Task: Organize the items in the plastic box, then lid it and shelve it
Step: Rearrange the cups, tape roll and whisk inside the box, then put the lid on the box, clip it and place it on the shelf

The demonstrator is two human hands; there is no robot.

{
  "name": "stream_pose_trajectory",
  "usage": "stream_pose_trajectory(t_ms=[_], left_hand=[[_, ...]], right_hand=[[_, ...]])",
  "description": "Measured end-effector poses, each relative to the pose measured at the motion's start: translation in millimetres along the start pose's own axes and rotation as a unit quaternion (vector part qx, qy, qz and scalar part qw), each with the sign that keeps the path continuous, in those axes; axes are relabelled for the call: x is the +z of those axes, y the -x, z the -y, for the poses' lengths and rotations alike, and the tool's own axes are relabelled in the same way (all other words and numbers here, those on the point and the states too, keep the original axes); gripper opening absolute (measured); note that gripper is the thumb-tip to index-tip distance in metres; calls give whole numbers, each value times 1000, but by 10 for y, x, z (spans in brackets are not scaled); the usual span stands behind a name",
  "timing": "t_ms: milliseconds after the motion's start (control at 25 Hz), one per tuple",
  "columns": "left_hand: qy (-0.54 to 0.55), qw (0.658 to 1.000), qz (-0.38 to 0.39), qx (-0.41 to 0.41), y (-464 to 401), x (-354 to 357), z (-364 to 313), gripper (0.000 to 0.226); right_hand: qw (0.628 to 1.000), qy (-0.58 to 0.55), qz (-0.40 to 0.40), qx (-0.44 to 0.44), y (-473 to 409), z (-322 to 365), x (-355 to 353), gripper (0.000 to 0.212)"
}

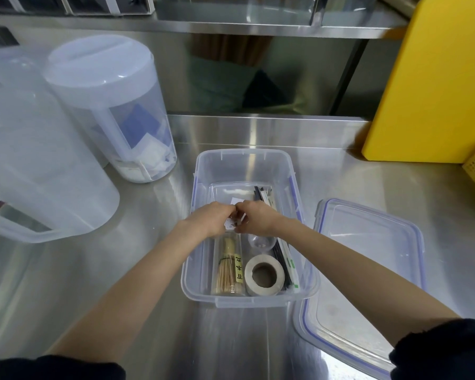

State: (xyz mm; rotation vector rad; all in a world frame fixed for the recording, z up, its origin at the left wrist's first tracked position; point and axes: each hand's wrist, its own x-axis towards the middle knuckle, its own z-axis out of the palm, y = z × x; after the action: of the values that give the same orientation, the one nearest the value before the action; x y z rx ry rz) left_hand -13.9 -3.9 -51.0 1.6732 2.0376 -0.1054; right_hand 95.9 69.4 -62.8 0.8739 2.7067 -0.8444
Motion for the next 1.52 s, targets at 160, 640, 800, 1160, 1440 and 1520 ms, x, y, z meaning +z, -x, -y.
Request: stream_pose_trajectory(t_ms=[160, 640, 800, 1160, 1440, 1520], left_hand=[[25, 1000, -3, -3, 13, -39, -17, 51], [65, 985, -141, 78, 319, -292, -663, 44], [60, 983, -127, 115, 357, -200, -1145, 47], [117, 988, -8, 97, 216, 452, -2027, 47], [97, 993, 52, -35, 137, 1012, -2157, 73], [110, 989, 70, -77, 148, 1100, -2127, 77]], right_hand=[[1000, -21, 2, -5, 70, 16, -89, 43], [980, -84, -176, 37, 1024, -288, -592, 48], [958, -125, -228, 120, 1555, -721, -544, 46], [863, -214, -300, 345, 2517, -1474, 210, 51], [828, -221, -259, 446, 2673, -1518, 603, 55], [823, -219, -261, 455, 2669, -1510, 633, 50]])
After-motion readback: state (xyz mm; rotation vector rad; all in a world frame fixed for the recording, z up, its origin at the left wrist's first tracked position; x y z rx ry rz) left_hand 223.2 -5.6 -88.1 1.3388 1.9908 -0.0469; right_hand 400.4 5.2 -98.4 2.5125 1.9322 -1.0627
